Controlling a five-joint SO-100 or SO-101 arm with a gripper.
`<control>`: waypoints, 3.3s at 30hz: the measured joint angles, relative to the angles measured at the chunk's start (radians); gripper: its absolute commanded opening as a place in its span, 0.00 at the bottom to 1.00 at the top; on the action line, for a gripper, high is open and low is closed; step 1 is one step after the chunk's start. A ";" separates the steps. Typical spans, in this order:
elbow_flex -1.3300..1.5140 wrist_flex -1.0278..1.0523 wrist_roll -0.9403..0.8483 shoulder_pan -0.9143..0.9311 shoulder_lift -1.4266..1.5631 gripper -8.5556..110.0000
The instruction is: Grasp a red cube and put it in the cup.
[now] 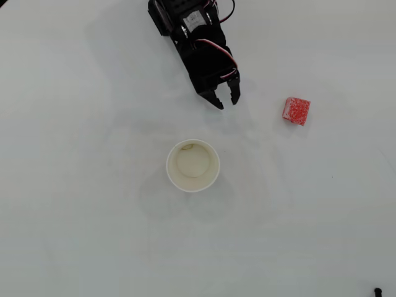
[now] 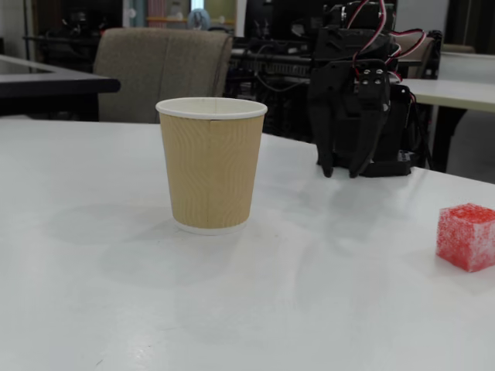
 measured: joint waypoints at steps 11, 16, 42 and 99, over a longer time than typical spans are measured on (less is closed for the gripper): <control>0.000 -0.066 -0.052 -0.141 0.000 0.13; 0.000 -0.075 -0.052 -0.181 0.000 0.13; -0.087 -0.224 -0.051 -0.296 -0.465 0.17; -0.773 -0.506 0.044 -0.204 -1.482 0.32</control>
